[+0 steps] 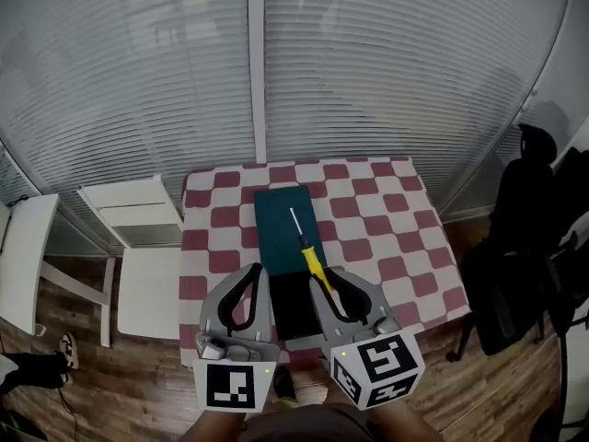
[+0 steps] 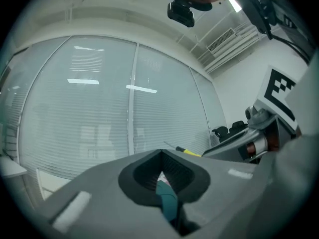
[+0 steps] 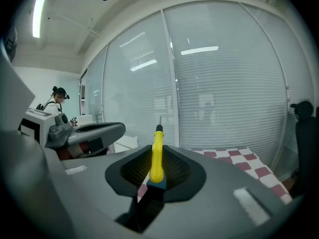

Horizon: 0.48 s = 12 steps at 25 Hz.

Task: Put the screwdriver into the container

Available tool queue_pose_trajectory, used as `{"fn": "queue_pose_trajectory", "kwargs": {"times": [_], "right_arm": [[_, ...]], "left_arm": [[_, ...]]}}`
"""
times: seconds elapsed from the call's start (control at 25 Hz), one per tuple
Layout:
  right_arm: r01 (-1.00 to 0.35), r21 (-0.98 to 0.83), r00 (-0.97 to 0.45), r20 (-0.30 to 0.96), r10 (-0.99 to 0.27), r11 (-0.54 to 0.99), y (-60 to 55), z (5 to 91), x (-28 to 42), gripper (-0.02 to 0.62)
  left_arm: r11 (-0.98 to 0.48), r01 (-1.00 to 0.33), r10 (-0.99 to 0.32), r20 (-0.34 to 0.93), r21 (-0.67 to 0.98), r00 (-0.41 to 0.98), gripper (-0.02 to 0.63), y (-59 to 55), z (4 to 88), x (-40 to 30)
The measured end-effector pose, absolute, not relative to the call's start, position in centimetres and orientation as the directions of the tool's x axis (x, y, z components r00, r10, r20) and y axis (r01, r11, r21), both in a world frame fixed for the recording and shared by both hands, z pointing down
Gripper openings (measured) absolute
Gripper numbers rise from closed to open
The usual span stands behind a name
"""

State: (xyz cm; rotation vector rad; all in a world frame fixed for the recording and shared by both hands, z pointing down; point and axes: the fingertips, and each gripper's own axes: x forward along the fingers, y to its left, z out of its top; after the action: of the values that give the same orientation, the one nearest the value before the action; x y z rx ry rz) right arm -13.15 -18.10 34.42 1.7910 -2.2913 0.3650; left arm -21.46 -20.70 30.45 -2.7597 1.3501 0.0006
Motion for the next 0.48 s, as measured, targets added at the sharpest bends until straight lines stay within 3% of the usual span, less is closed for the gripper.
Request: {"fn": "queue_pose_trajectory", "kwargs": {"times": [0.48], "right_arm": [[-0.976,-0.131,-0.216,0.537,-0.816,0.172,-14.6,45.4,-12.6,0.087]], "left_arm": [[-0.632,-0.774,-0.772,0.060,0.037,0.633,0.002,-20.3,35.4,-20.8]]}}
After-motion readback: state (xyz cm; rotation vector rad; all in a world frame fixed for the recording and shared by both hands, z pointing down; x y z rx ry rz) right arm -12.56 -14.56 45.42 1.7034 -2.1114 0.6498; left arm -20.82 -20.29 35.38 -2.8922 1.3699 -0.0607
